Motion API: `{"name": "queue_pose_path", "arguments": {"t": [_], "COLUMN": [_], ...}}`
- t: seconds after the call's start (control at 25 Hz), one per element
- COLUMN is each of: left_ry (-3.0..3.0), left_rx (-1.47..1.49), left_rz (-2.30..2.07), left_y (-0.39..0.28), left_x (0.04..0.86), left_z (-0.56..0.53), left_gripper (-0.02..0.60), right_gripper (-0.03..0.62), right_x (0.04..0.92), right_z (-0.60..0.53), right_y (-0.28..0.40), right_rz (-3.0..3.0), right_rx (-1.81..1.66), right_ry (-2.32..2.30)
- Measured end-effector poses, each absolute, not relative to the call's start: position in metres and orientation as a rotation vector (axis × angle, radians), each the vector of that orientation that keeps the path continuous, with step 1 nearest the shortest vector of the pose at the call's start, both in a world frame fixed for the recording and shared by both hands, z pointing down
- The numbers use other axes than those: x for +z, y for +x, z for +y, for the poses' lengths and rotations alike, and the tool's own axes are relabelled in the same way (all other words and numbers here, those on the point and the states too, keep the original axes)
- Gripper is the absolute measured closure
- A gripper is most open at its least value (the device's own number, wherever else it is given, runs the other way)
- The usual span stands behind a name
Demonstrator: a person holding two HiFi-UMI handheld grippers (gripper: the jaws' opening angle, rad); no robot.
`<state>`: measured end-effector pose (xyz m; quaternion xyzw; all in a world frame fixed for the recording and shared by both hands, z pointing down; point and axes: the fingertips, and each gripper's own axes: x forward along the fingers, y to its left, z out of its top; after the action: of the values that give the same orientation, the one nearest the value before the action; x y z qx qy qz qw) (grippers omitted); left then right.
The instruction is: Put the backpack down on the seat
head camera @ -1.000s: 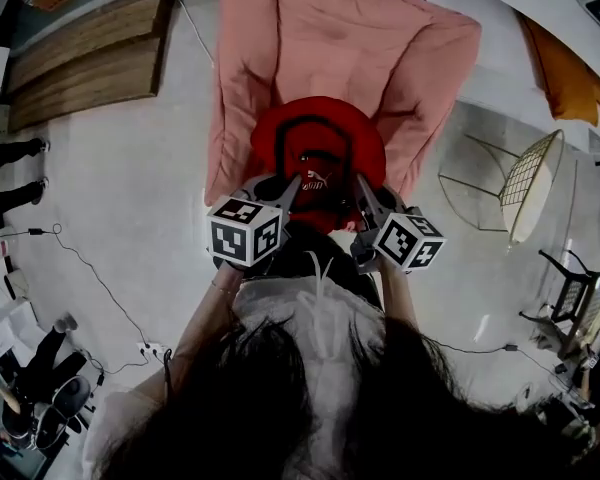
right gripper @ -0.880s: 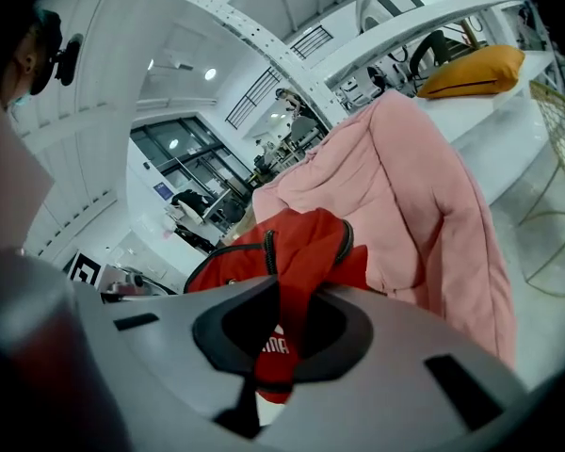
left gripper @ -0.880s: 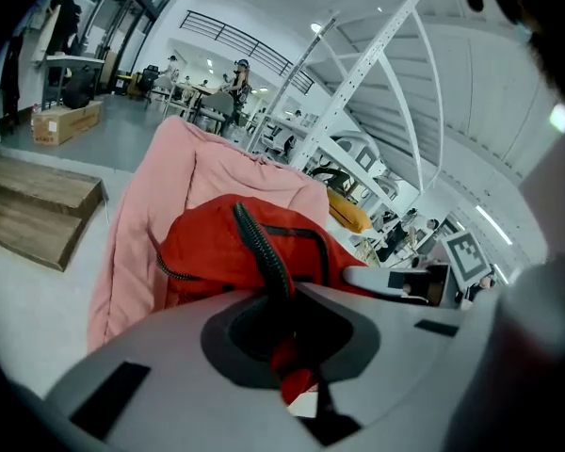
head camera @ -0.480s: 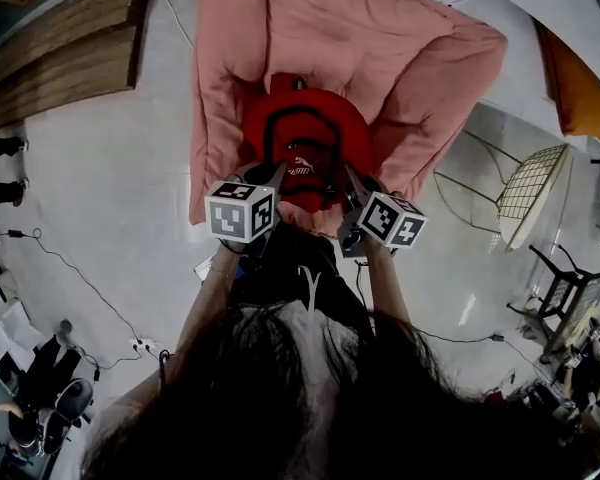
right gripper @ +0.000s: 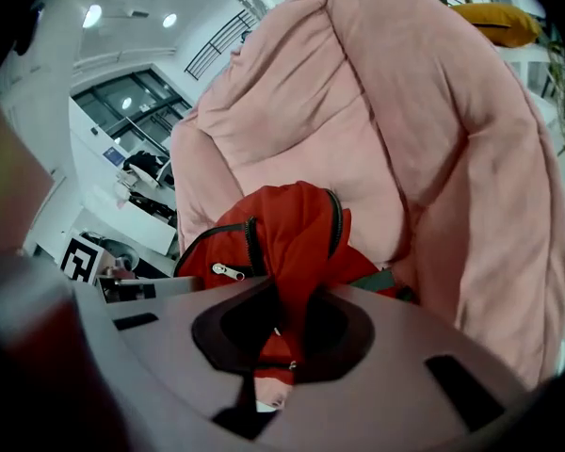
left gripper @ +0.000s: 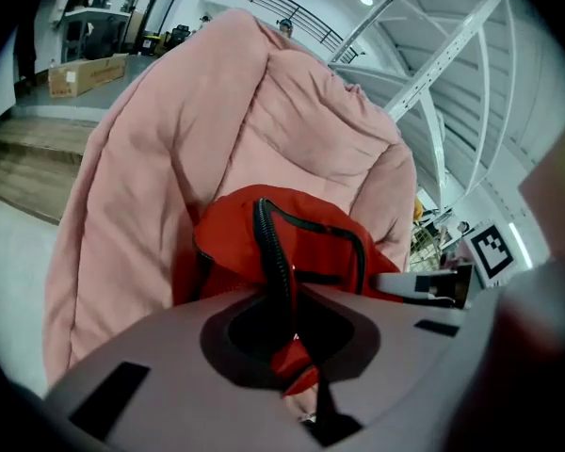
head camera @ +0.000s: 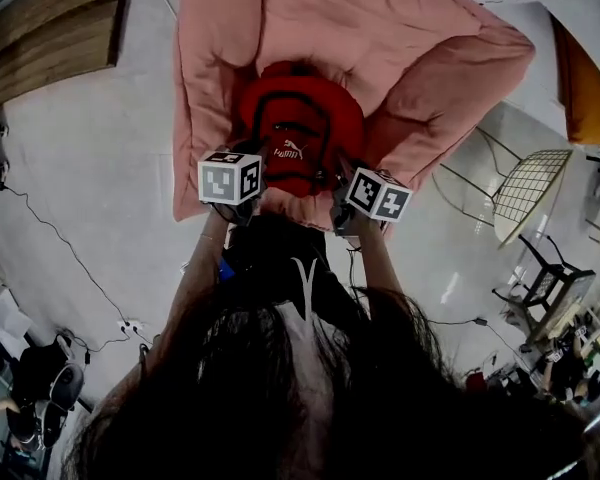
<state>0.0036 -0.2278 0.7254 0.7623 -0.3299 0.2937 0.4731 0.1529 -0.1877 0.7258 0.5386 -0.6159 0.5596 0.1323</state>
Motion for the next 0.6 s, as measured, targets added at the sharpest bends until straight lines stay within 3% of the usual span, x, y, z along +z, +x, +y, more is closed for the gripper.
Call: {"name": "queue_pose_path", "arguments": {"t": [0.28,0.6], "left_ry": [1.8,1.892], "left_rx": [0.798,1.106], "left_rz": [-0.88,-0.925], "left_y": [-0.017,-0.024], "left_x": [0.792,0.849], "left_z": [-0.255,-0.257], "left_gripper": [0.54,0.54], "right_gripper": [0.546,0.546], "right_x": [0.784,0.83], "right_z": [-0.202,-0.193], "right_y": [0.16,0.173], "right_rz": [-1.672,-1.562], "right_rx": [1.482,1.448], "right_ry": [1.467,1.404]}}
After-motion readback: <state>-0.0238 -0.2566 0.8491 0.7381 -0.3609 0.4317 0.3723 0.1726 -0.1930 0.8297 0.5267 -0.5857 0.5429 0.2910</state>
